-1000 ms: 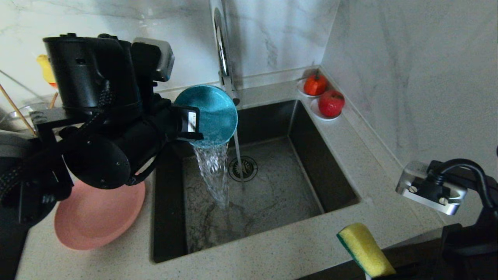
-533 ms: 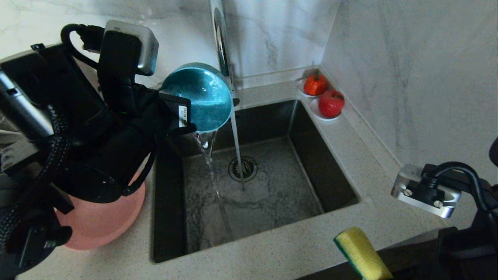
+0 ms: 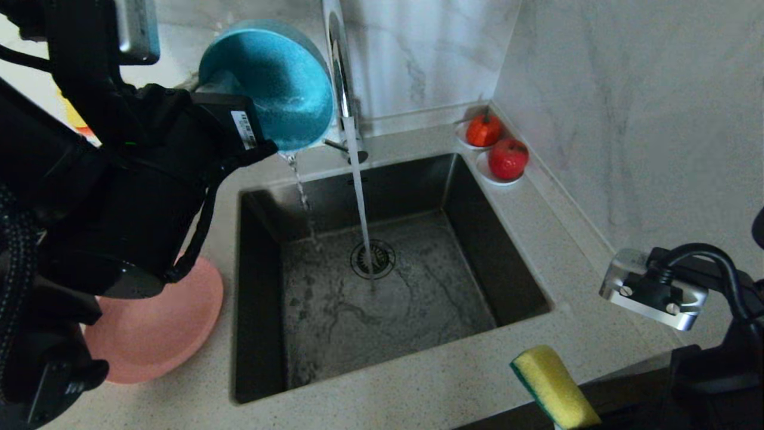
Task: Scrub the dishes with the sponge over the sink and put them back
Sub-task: Wash the bowl, then wipe the bowl
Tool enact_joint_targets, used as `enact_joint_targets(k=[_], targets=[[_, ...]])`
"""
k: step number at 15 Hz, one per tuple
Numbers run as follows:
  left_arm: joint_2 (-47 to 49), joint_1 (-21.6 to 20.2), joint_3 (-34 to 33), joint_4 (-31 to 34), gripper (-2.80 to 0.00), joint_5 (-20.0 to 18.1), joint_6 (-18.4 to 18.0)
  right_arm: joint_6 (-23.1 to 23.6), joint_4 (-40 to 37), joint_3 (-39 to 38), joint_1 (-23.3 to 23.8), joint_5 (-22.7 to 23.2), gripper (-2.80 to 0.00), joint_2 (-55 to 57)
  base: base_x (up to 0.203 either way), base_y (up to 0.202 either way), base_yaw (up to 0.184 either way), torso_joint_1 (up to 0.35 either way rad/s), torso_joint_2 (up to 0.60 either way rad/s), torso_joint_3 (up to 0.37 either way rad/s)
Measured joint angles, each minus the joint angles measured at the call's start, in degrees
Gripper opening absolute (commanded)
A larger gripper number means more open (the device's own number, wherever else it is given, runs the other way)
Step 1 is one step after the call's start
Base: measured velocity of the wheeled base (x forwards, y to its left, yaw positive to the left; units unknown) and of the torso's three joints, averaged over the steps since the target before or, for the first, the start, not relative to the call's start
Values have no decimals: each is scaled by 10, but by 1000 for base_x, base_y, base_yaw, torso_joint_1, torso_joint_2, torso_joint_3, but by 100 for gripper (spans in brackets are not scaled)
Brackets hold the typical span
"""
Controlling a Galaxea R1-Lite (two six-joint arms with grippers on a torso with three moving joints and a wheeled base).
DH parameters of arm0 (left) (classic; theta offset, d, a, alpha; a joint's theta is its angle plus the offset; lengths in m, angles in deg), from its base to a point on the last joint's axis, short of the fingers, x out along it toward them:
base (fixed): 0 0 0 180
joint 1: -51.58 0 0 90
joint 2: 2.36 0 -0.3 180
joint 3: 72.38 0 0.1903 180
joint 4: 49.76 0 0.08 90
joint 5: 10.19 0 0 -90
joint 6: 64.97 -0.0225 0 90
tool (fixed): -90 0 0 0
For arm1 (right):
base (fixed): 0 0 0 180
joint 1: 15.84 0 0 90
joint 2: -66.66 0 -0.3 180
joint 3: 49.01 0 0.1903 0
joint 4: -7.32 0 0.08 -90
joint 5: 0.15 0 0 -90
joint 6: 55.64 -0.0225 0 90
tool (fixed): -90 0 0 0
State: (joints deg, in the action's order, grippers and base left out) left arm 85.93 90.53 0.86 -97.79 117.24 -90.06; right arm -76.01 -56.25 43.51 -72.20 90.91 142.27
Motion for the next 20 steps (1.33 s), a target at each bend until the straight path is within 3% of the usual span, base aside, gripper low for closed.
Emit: enact_joint_targets(k=[3, 5, 12, 15, 20], targets=[[-8, 1, 12, -19, -280, -2, -15, 0, 0, 0, 0, 0, -280, 0, 0, 0, 0, 0, 0, 0], [-22, 1, 18, -21, -280, -22, -24, 0, 0, -2, 0, 1, -280, 0, 0, 0, 0, 0, 0, 0], [-61, 1, 26, -5, -280, -28, -18, 1, 0, 2, 0, 1, -280, 1, 0, 0, 0, 0, 0, 0], [-68, 1, 26, 85, -280, -28, -16, 1, -9, 12, -6, 4, -280, -3, 0, 0, 0, 0, 0, 0], [-98, 12, 56, 348, -280, -55, 42, 1, -38, 63, -22, 56, -280, -14, 0, 0, 0, 0, 0, 0]])
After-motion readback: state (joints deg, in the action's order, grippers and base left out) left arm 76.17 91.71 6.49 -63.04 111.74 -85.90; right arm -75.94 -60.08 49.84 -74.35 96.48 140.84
